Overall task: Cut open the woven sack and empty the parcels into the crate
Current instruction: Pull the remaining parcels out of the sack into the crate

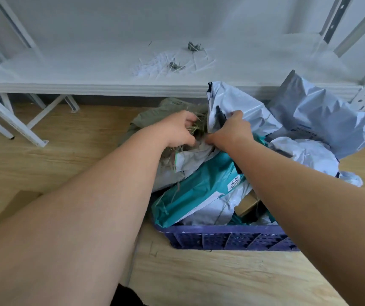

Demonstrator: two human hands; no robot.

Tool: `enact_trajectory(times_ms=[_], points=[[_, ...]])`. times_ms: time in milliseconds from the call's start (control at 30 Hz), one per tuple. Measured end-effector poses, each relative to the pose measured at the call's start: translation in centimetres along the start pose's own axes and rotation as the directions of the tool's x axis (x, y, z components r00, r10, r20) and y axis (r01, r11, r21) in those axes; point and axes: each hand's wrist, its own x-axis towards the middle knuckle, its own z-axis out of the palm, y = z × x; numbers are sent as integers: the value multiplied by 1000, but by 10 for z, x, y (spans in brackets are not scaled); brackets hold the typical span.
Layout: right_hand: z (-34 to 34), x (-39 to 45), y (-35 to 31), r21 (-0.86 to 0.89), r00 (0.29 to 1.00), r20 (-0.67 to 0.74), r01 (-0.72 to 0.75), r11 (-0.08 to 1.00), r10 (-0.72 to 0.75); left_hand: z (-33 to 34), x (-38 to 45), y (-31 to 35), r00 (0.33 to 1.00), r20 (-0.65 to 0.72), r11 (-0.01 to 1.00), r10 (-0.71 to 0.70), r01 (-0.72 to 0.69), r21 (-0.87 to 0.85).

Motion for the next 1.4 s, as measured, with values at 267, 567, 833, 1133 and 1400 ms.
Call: enact_trajectory(times_ms=[267,567,833,1133,1400], points=[[5,5,22,-200,999,-38,28,979,-37,-12,-21,-59,886,-414,727,-209,424,540],[-6,16,17,262,988,-132,-45,964,82,31,-36,-51,885,-255,889,-390,434,149],[11,9,19,389,987,-92,-86,917,132,56,-65,-40,969,-247,923,4,-99,-372],[8,-14,26,504,999,2,36,863,-42,71,-43,-32,767,-633,994,-106,75,-75],[5,-34,14,737,985,153,-64,672,-74,44,-35,11,789,-600,826,-129,-250,-506]])
